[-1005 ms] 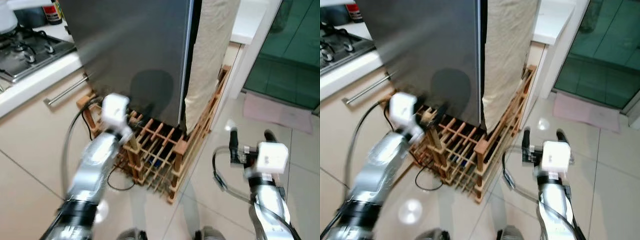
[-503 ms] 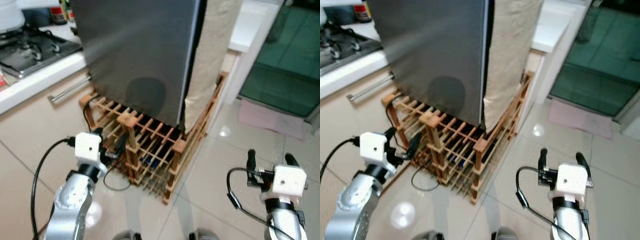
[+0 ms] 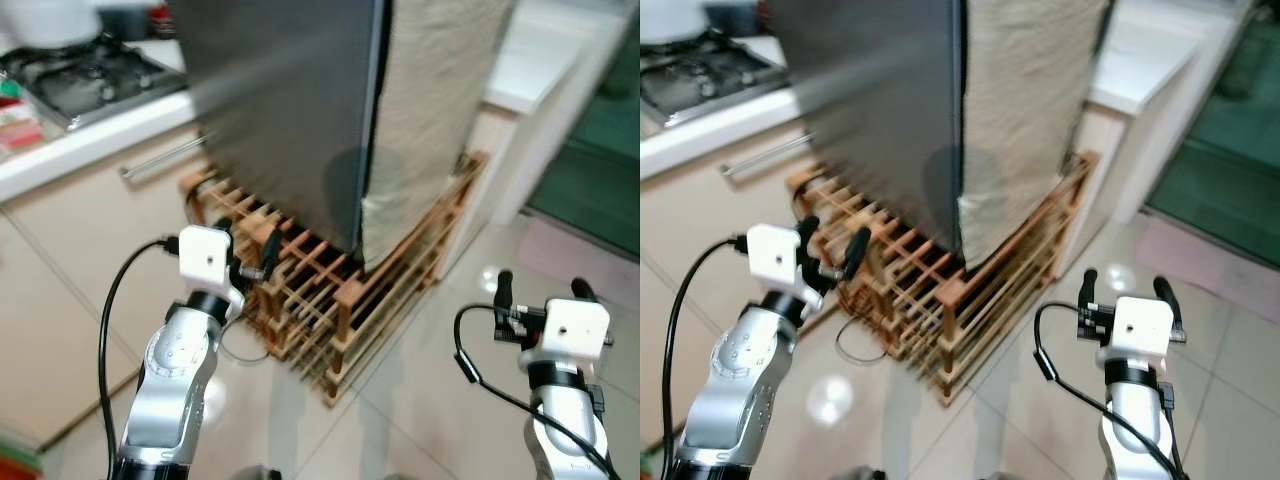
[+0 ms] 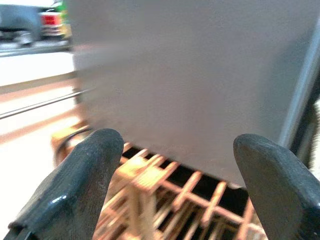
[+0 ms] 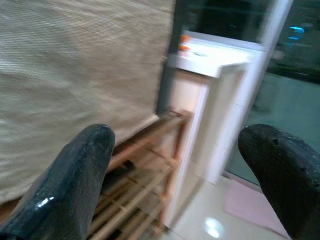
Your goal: Restocking fridge
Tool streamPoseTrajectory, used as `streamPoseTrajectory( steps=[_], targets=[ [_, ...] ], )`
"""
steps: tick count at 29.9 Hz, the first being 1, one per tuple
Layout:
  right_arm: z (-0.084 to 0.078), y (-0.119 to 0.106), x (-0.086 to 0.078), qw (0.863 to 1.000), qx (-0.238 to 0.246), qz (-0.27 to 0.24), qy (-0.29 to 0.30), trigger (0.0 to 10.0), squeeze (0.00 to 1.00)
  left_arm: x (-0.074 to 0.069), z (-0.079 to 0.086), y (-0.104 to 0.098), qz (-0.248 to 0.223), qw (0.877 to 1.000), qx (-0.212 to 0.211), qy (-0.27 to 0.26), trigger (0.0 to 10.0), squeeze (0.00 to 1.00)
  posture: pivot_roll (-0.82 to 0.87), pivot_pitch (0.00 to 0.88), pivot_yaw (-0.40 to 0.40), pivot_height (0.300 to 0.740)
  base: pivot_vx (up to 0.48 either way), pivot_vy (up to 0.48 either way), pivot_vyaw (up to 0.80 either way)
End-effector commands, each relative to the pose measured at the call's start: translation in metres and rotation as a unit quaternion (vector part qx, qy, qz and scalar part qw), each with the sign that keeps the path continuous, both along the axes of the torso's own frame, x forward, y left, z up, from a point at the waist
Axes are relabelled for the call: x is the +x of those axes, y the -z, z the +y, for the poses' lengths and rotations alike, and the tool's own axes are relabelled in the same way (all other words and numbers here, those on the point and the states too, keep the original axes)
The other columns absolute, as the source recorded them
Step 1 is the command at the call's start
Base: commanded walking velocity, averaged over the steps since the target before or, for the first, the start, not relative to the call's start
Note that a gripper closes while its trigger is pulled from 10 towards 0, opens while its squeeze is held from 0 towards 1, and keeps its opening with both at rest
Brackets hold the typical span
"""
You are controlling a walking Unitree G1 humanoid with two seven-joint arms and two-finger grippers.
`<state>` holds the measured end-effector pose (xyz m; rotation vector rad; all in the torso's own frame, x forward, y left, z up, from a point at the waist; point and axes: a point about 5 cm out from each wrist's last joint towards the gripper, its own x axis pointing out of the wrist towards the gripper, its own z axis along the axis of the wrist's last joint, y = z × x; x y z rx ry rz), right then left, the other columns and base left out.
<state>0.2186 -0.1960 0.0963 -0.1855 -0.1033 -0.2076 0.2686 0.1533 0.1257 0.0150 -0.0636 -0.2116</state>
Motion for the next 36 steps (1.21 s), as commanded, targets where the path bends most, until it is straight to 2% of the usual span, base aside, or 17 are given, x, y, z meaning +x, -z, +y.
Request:
streamPoseTrajectory(
  steps=[1, 7, 8, 13, 15, 18, 20, 22, 27, 36],
  targets=[
    [-0.006, 0.002, 0.000, 1.000, -0.014, 0.013, 0.003, 10.0, 0.00, 0.003, -0.011, -0.005, -0.007, 1.000, -0.007, 0.017, 10.0, 0.00, -0.10, 0.000, 0.023, 0.703, 0.000, -0.428, 0.00],
    [-0.006, 0.004, 0.004, 1.000, -0.007, 0.016, 0.000, 10.0, 0.00, 0.008, -0.011, -0.009, -0.011, 1.000, 0.000, 0.001, 10.0, 0.00, -0.10, 0.000, 0.023, 0.703, 0.248, -0.381, 0.00],
    [-0.006, 0.004, 0.005, 1.000, -0.007, 0.017, 0.000, 10.0, 0.00, 0.010, -0.010, -0.011, -0.008, 0.999, -0.032, 0.001, 10.0, 0.00, -0.10, 0.000, 0.022, 0.703, 0.000, 0.000, 0.00],
    [-0.007, 0.004, 0.007, 1.000, -0.007, 0.017, 0.000, 10.0, 0.00, 0.016, -0.018, -0.016, -0.011, 1.000, -0.015, 0.019, 10.0, 0.00, -0.10, 0.000, 0.021, 0.703, 0.000, 0.000, 0.00],
    [-0.006, 0.005, 0.011, 1.000, -0.006, 0.017, -0.001, 10.0, 0.00, 0.030, -0.031, -0.026, -0.018, 0.998, -0.010, 0.052, 10.0, 0.00, -0.09, 0.000, 0.017, 0.703, 0.000, 0.000, 0.00],
    [-0.005, 0.005, 0.014, 1.000, -0.006, 0.016, -0.003, 10.0, 0.00, 0.038, -0.040, -0.031, -0.021, 0.997, -0.005, 0.071, 10.0, 0.00, -0.09, 0.000, 0.017, 0.703, 0.000, 0.000, 0.00],
    [-0.001, 0.004, 0.019, 1.000, -0.003, 0.012, -0.006, 10.0, 0.00, 0.058, -0.056, -0.045, -0.034, 0.995, 0.001, 0.090, 10.0, 0.00, -0.10, 0.000, 0.023, 0.703, 0.000, 0.000, 0.00],
    [0.000, 0.004, 0.020, 1.000, -0.002, 0.010, -0.006, 10.0, 0.00, 0.070, -0.059, -0.055, -0.049, 0.996, 0.003, 0.080, 10.0, 0.00, -0.11, 0.000, 0.030, 0.703, 0.000, 0.000, 0.00],
    [0.000, 0.005, 0.018, 1.000, -0.003, 0.009, -0.002, 10.0, 0.00, 0.083, -0.064, -0.067, -0.053, 0.996, -0.007, 0.072, 10.0, 0.00, -0.13, 0.000, 0.037, 0.703, 0.000, 0.000, 0.00],
    [-0.003, 0.007, 0.014, 1.000, -0.004, 0.011, 0.006, 10.0, 0.00, 0.091, -0.076, -0.067, -0.044, 0.995, -0.027, 0.086, 10.0, 0.00, -0.15, 0.000, 0.040, 0.703, 0.000, 0.000, 0.00]
  ],
)
